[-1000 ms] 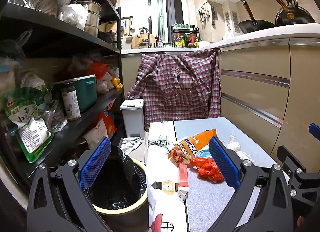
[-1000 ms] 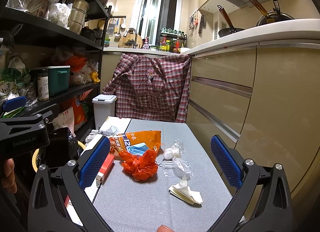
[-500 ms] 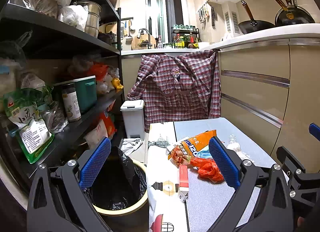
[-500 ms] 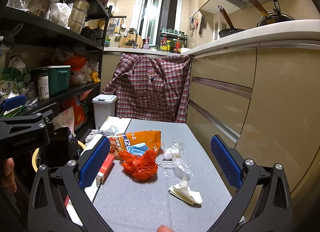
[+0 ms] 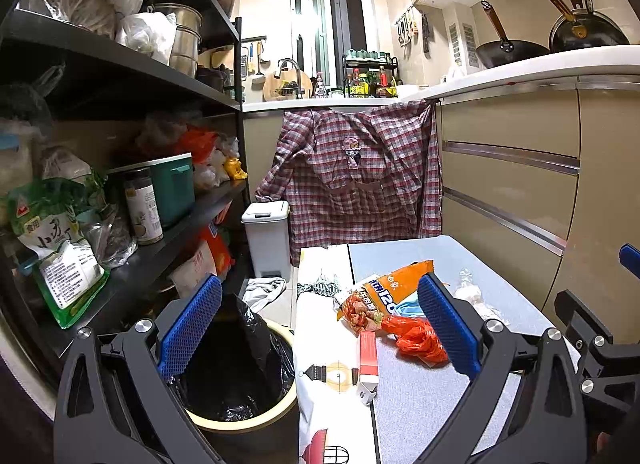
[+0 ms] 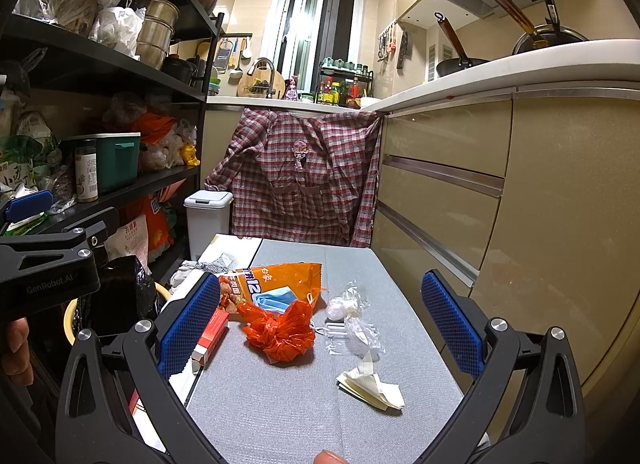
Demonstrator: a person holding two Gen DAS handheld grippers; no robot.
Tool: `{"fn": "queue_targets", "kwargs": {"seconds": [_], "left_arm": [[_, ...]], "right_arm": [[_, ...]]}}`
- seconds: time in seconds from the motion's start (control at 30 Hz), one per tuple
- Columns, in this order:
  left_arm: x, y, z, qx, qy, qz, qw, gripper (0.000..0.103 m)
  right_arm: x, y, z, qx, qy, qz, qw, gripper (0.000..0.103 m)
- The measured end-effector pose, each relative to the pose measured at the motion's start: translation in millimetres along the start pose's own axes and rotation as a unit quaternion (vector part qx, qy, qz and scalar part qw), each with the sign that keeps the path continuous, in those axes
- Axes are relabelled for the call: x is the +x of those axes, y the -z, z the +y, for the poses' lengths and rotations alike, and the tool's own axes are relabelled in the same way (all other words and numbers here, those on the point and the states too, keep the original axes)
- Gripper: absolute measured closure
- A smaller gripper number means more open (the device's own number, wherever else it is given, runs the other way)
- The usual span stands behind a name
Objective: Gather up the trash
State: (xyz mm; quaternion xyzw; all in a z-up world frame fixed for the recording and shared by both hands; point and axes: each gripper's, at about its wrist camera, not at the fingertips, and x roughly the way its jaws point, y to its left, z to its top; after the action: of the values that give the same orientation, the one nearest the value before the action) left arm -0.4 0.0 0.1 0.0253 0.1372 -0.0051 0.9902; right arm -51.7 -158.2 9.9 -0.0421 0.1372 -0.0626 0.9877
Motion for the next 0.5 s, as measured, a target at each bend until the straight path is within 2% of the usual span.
{"fn": "queue_targets", "kwargs": {"seconds": [0.5], "left_arm": [[-0.2,0.1,-0.2,0.001,0.0,-0.001,1.0,0.008]], "right_arm": [[-0.2,0.4,0.7,-0.001,0.0,-0.001,1.0,0.004]]}}
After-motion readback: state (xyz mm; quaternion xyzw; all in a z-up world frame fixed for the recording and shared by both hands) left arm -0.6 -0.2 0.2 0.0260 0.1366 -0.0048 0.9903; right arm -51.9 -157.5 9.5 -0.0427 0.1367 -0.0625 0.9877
